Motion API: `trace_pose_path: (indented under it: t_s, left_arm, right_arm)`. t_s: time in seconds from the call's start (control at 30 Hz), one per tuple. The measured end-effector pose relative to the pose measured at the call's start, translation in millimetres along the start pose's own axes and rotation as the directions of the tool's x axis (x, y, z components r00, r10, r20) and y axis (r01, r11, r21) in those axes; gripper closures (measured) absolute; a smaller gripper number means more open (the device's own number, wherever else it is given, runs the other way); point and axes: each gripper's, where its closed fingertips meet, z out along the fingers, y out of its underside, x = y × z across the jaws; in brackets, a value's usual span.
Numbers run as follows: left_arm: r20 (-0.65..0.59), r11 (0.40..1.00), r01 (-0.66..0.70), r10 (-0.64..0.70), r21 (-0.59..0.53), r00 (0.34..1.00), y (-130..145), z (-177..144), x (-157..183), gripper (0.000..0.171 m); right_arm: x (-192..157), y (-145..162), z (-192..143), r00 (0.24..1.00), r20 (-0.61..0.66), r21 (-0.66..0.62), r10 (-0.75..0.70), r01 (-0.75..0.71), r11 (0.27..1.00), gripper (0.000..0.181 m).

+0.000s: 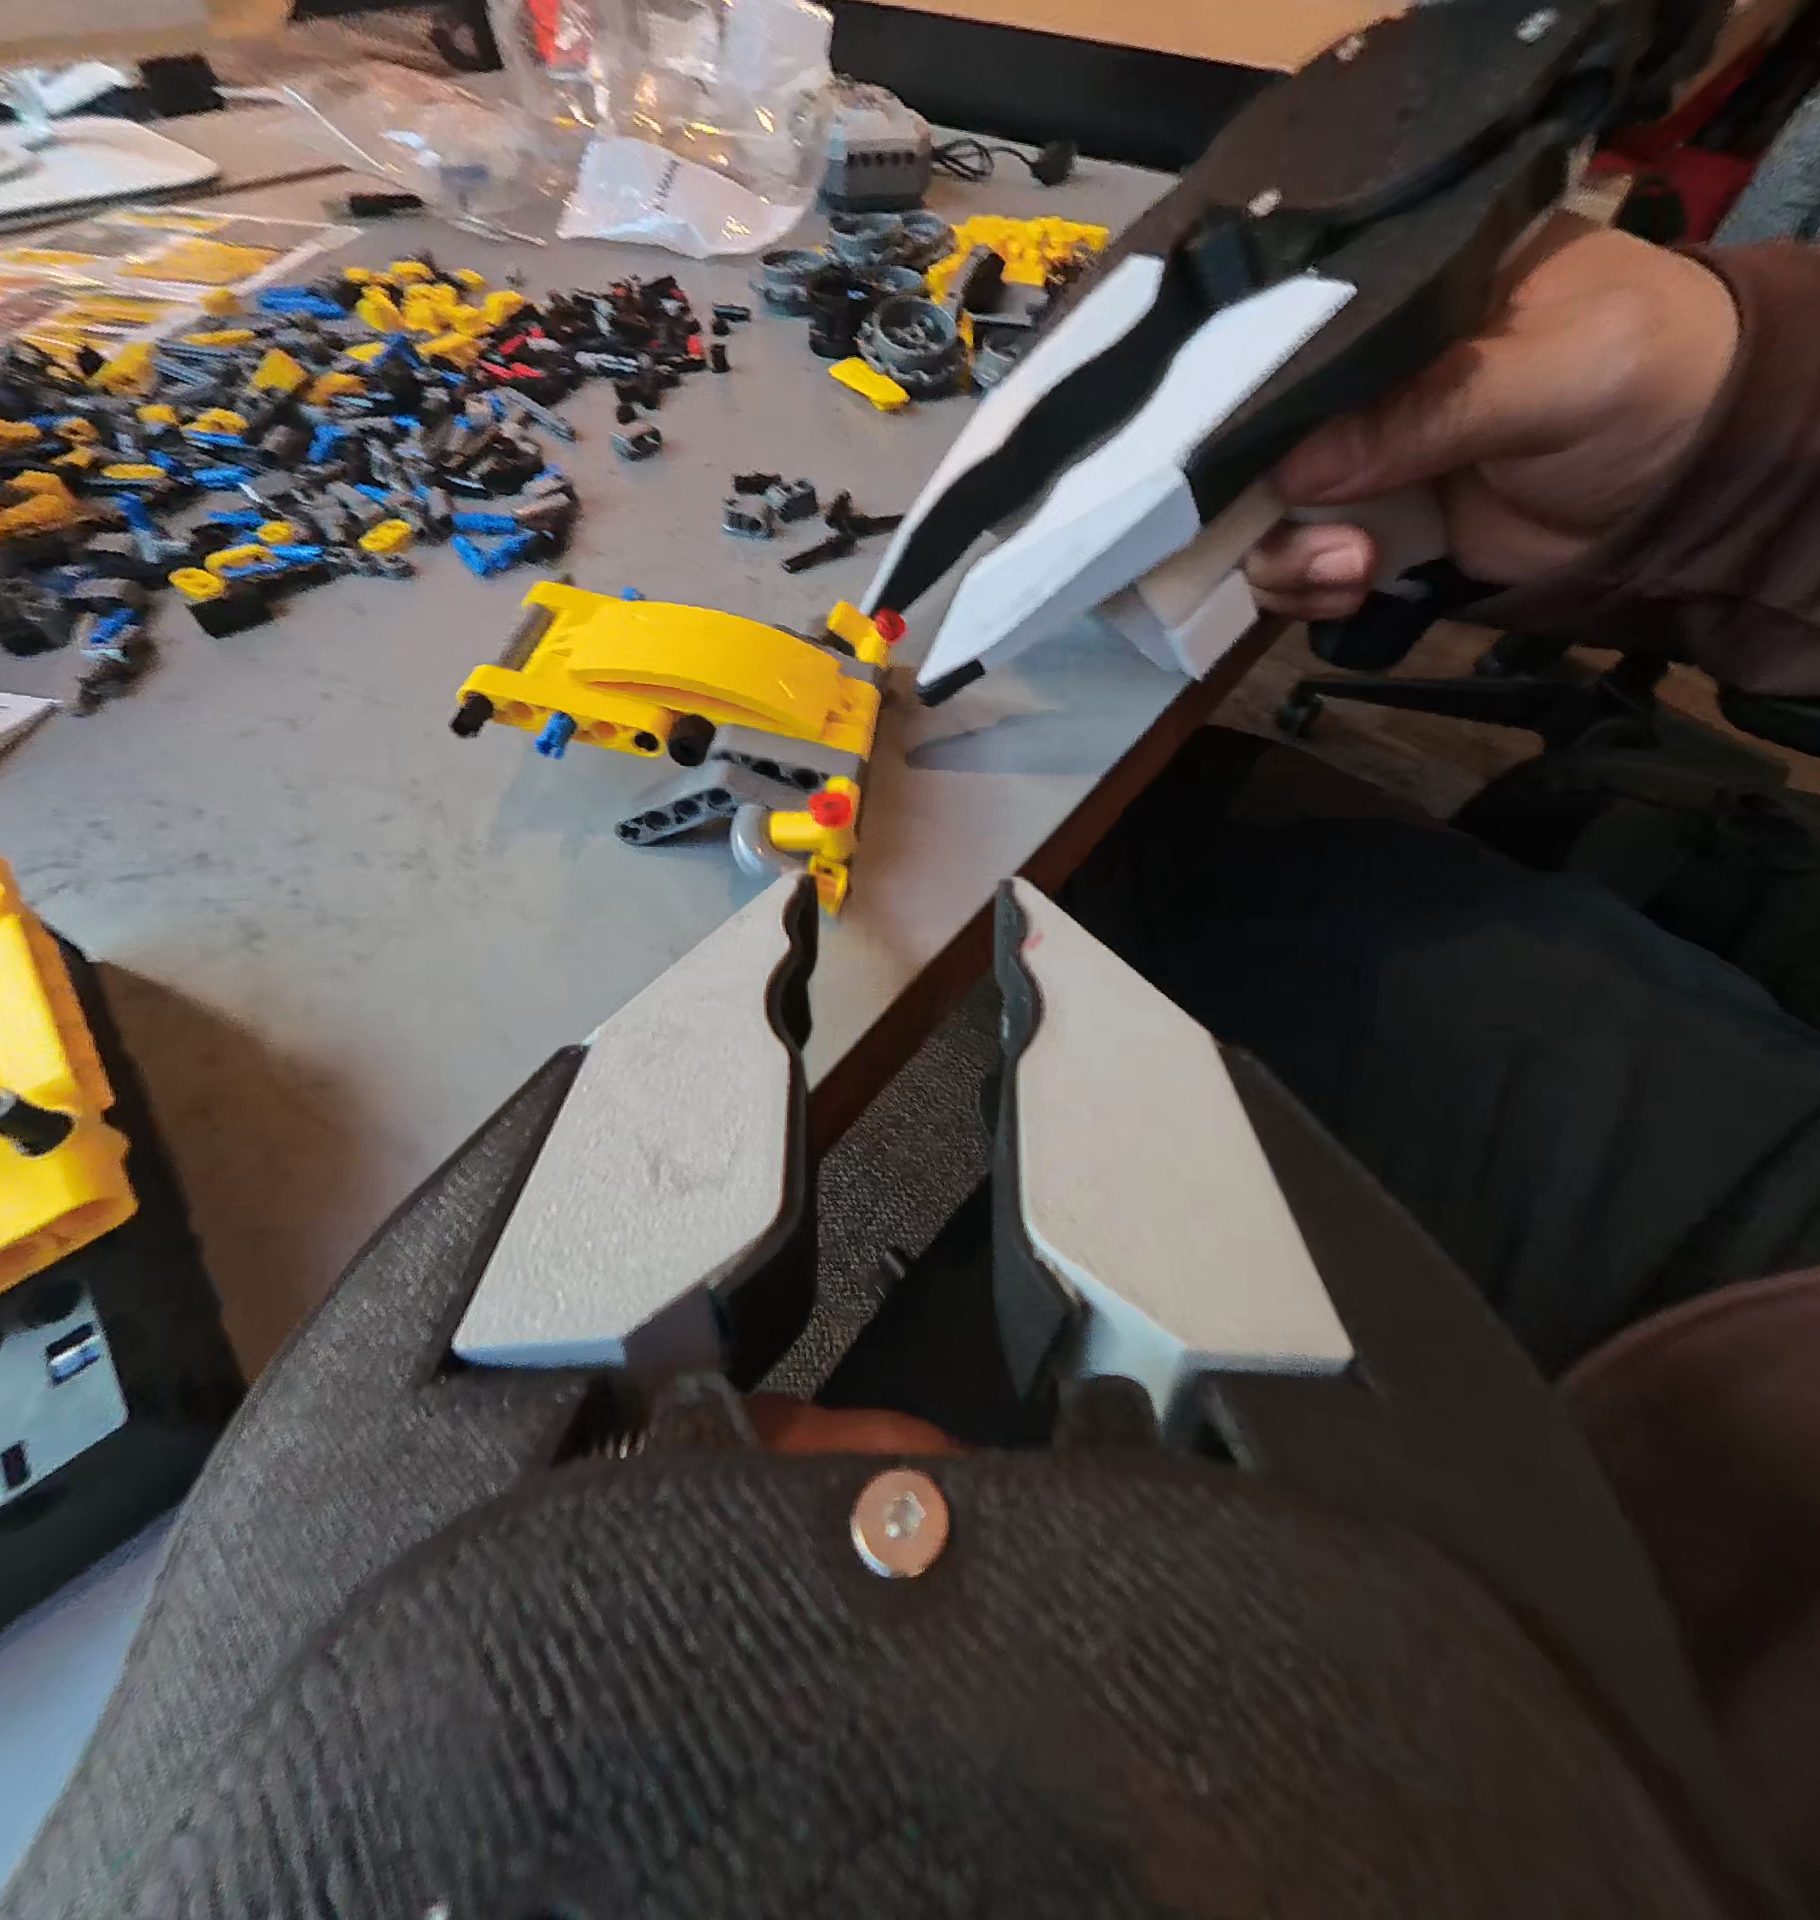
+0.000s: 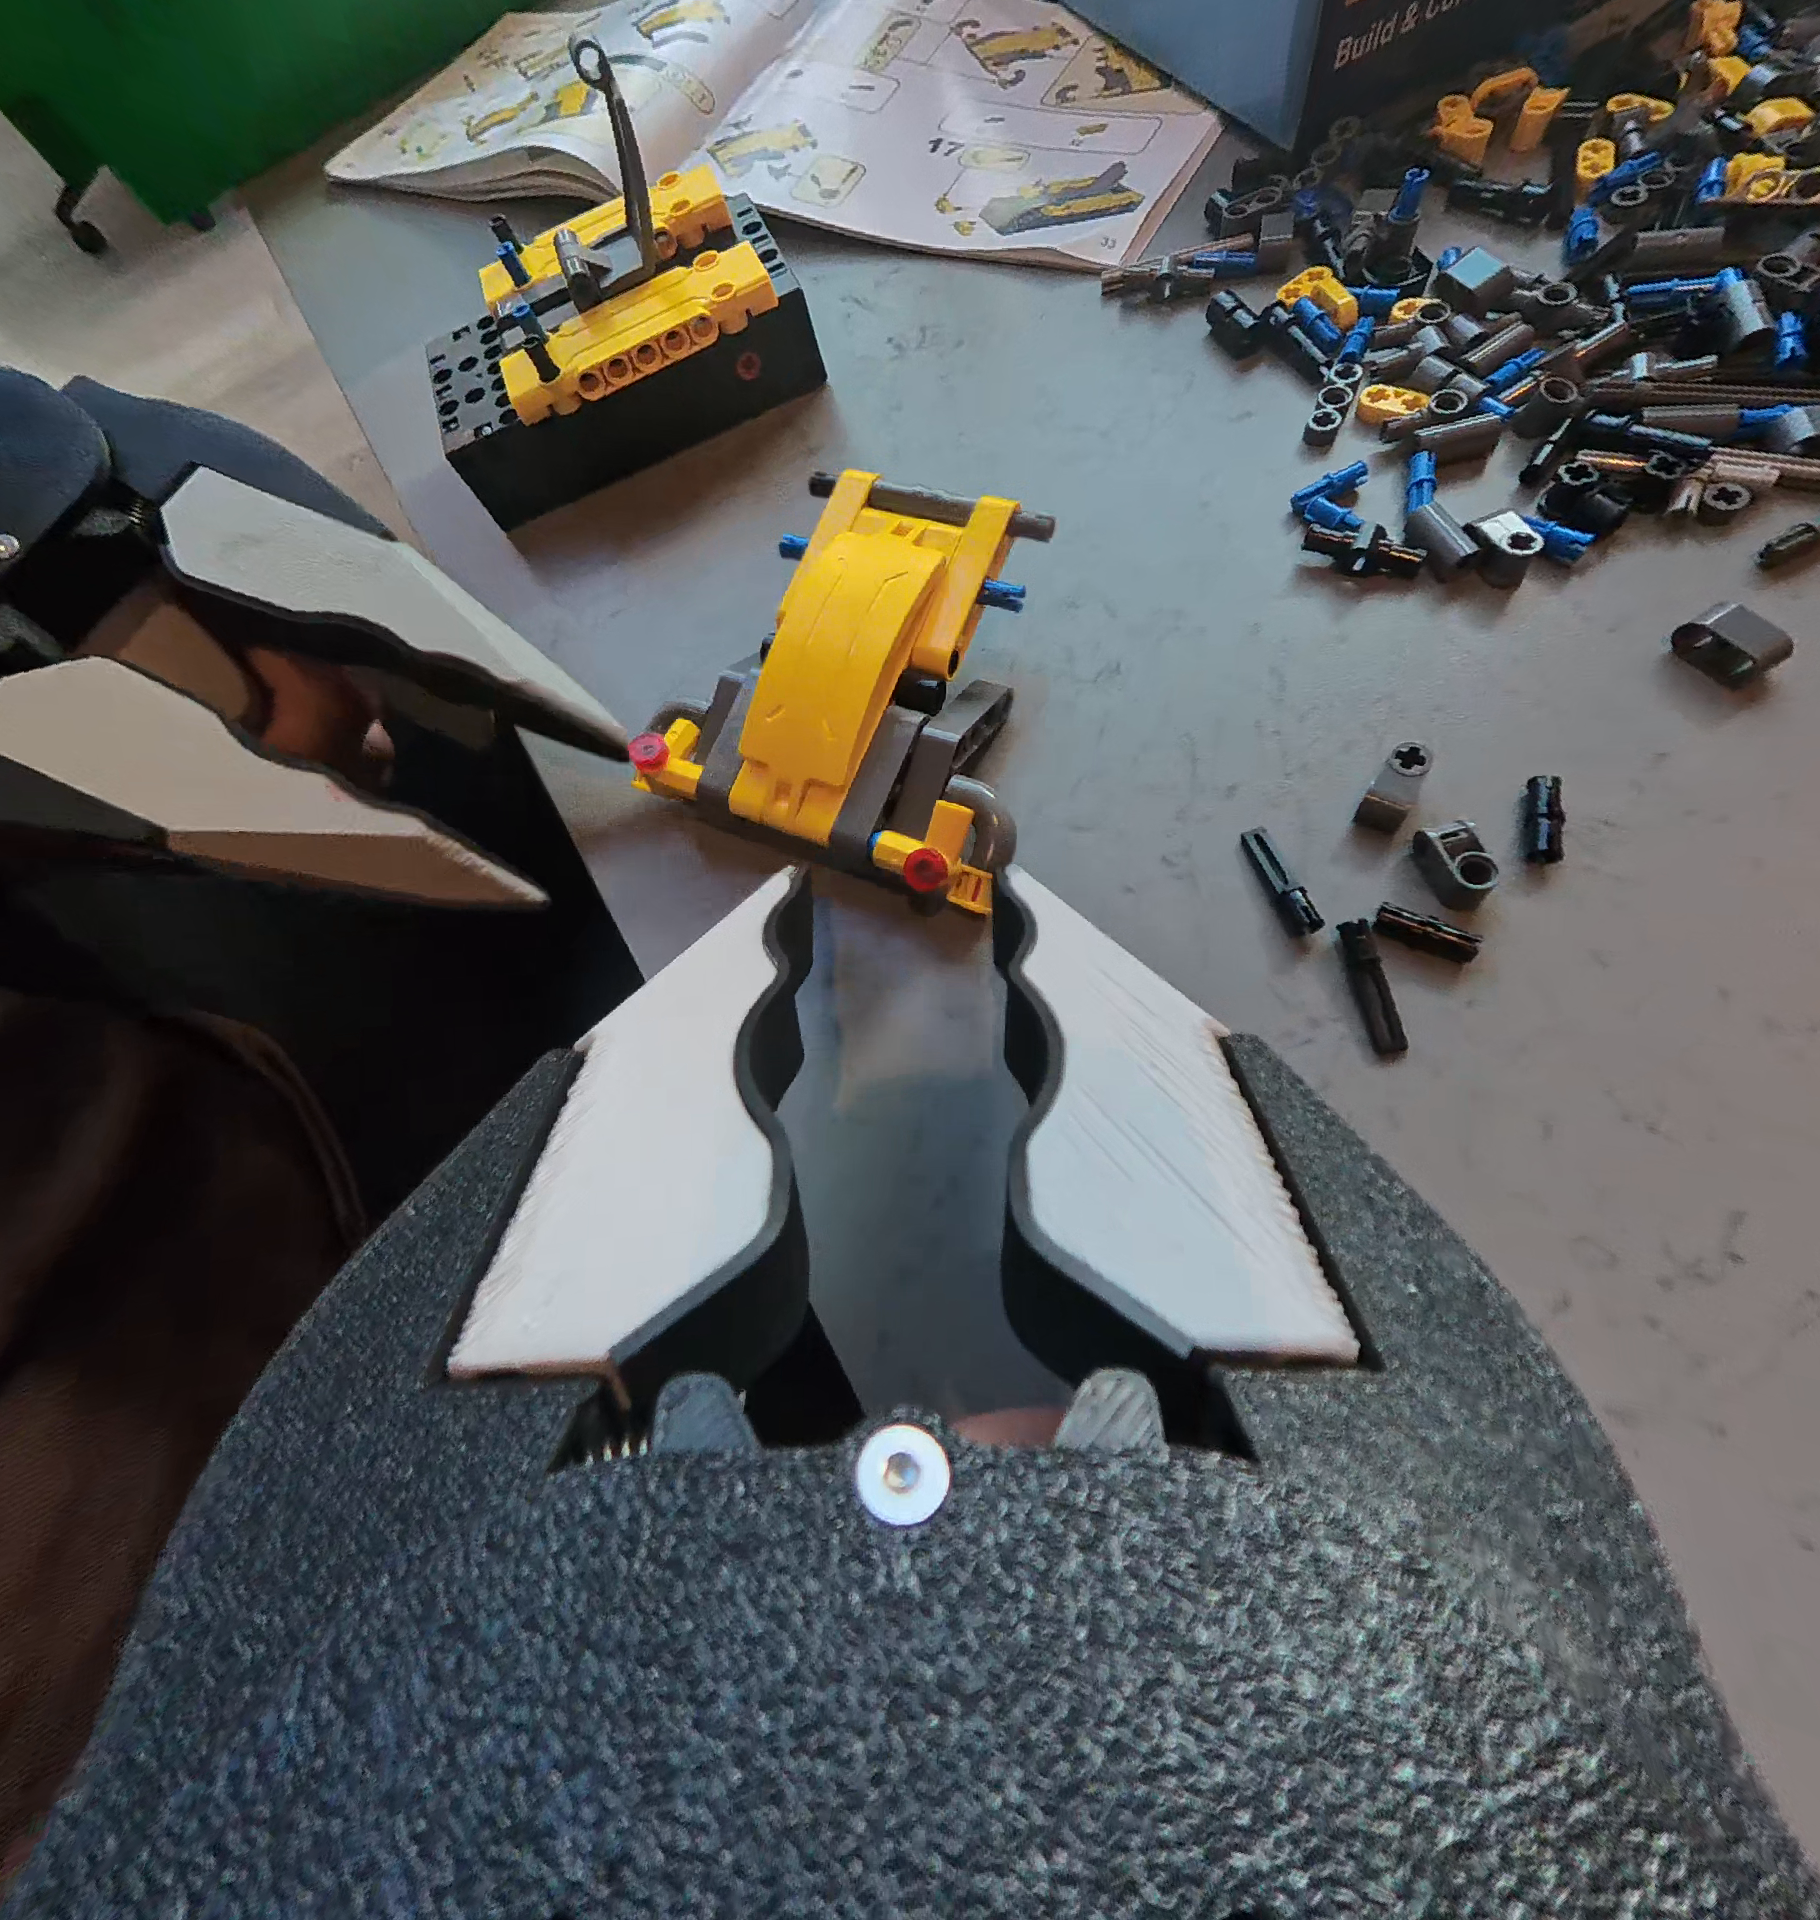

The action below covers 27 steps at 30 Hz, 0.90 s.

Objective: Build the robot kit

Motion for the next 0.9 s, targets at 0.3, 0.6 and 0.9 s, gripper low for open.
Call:
trace_pose_path:
  t_s: [0.3, 0.6, 0.9]
  left_arm:
    - [0.151, 0.998, -0.068, 0.067, 0.002, 0.986, -1, -7, -23, 0.151]
    - [0.12, 0.997, -0.071, 0.068, 0.024, 0.991, -4, -6, -17, 0.144]
    - [0.111, 1.0, -0.013, 0.013, 0.001, 0.994, 1, -2, -21, 0.163]
  right_arm:
    - [-9, -2, -2, 0.998, 0.029, 0.027, -0.061, 0.06, 0.998, 0.165]
    - [-5, -4, -3, 0.999, 0.039, 0.042, -0.008, 0.007, 0.999, 0.164]
    - [-7, 1, 1, 0.999, 0.036, -0.001, -0.025, 0.025, 1.0, 0.152]
